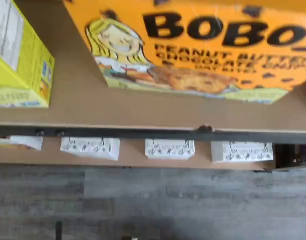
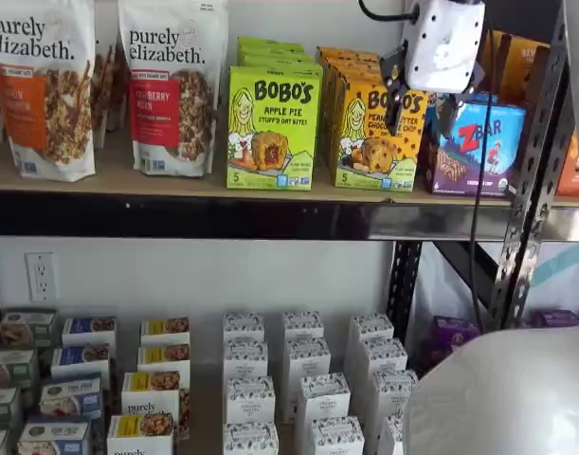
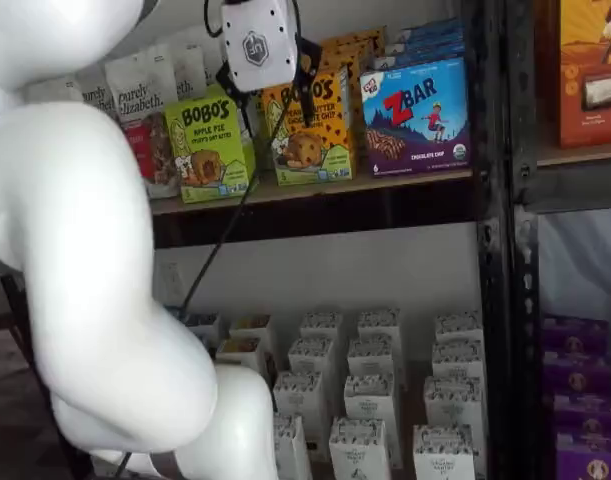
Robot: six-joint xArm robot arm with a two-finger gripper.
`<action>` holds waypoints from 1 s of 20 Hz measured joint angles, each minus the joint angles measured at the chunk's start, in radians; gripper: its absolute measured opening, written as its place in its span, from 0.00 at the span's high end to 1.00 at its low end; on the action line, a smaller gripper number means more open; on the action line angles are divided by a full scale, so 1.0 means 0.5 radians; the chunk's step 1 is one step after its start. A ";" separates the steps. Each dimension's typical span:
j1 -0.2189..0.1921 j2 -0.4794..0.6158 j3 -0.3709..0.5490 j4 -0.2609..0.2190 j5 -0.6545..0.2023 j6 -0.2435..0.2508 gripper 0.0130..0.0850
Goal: Pick up the orange box on the top shelf, the fifth box from the left
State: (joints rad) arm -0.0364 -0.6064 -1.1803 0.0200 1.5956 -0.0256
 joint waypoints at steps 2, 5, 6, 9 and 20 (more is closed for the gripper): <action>0.020 0.007 0.002 -0.002 -0.058 0.020 0.00; 0.087 -0.010 0.041 -0.057 -0.214 0.088 0.00; 0.106 -0.005 0.040 -0.070 -0.234 0.108 0.00; 0.130 0.007 0.034 -0.057 -0.279 0.132 0.00; 0.038 -0.005 0.059 0.029 -0.387 0.033 0.00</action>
State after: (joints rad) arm -0.0176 -0.6088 -1.1511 0.0346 1.4022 -0.0089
